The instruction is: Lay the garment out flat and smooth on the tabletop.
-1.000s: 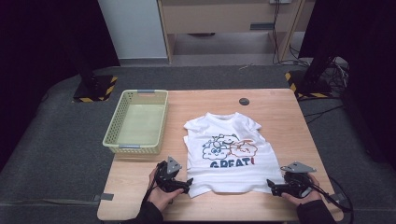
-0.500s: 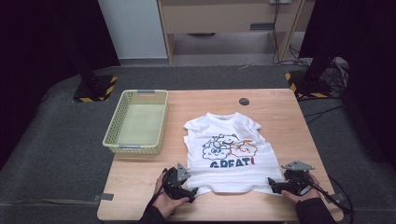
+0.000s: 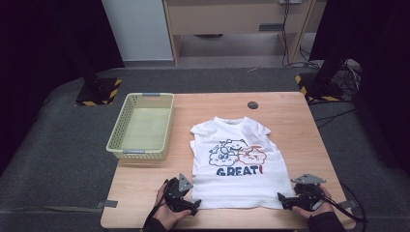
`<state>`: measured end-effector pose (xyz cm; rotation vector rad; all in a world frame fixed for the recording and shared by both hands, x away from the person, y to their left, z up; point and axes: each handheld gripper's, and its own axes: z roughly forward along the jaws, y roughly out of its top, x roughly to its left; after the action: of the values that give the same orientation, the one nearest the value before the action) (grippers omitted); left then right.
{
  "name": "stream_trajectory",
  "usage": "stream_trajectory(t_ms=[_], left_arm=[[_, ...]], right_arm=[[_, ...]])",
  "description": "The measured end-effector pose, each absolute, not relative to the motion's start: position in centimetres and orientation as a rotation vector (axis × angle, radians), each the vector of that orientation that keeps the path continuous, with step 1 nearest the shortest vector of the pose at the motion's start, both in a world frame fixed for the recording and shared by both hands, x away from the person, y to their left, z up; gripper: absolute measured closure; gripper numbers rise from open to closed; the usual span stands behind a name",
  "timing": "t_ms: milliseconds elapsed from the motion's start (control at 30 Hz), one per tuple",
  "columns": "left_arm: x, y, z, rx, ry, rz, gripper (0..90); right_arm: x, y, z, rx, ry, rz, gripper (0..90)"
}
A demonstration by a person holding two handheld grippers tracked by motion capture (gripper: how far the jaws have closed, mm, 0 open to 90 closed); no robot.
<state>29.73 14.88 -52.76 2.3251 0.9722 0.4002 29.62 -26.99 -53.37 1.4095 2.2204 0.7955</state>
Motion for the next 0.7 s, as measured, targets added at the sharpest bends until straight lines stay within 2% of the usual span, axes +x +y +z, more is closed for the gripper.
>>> stream_trajectory(t_ms=[367,700], left_arm=[[30.4,15.8,-52.5,2.300,0.952,0.367,5.5],[32.6,18.3,-52.4,2.233,1.024,0.402,5.5]], right_arm=[[29.3,-26.9,-52.3,1.398,2.169,0.855,5.7],[31.2,-28.2,-50.2,1.444,2.011,0.977,5.2]])
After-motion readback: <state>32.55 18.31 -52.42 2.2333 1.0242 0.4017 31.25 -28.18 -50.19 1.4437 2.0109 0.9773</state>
